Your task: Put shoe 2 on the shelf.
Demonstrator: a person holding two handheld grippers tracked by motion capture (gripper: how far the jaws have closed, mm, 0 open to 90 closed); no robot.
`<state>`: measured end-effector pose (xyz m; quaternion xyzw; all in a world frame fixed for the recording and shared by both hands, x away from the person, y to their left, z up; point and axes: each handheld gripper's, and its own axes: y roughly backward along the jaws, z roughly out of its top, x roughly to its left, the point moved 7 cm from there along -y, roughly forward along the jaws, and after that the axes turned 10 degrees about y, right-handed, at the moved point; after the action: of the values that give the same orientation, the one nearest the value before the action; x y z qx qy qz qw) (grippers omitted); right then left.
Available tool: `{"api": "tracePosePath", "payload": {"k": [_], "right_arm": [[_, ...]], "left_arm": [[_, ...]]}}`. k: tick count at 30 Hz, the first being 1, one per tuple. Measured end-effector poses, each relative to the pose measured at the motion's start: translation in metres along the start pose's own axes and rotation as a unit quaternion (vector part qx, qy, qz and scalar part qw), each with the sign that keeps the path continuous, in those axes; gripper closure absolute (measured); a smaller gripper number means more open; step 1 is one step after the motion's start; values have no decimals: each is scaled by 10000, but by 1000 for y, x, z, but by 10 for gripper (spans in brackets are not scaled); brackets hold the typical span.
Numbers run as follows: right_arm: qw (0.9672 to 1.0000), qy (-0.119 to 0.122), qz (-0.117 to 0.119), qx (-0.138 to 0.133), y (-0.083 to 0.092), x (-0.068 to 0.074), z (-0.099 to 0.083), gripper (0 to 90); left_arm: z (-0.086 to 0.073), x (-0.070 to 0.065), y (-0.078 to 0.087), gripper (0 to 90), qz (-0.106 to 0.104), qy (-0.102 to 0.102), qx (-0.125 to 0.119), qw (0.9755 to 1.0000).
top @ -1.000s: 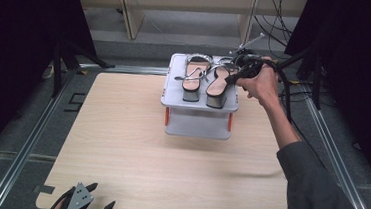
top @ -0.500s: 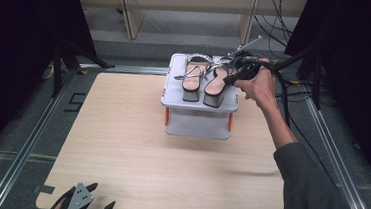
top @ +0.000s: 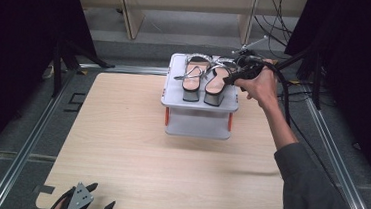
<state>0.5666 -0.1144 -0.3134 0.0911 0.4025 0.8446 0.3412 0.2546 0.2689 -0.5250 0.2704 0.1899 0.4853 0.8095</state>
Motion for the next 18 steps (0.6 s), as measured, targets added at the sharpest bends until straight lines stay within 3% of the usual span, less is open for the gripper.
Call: {"api": "tracePosePath", "payload": {"k": [2, 5, 10, 13, 14, 18], "right_arm": [[9998, 63, 51, -167, 2, 1, 0, 575], [9998, 83, 106, -123, 9, 8, -3, 505], [9996, 104, 122, -229, 22, 18, -2, 445], [9994, 45, 284, -195, 37, 28, -6, 403], [9992, 117, 222, -296, 39, 30, -6, 392], [9989, 225, 377, -152, 49, 45, -17, 363]], "left_arm": [[0, 0, 0, 180, -5, 11, -5, 10000], [0, 0, -1, 180, -4, 23, -2, 10000], [0, 0, -1, 180, 5, -2, 17, 10000], [0, 0, -1, 180, 11, 8, 15, 10000], [0, 0, -1, 180, 13, -3, 24, 10000], [0, -2, -1, 180, -36, 115, 17, 9999]]}}
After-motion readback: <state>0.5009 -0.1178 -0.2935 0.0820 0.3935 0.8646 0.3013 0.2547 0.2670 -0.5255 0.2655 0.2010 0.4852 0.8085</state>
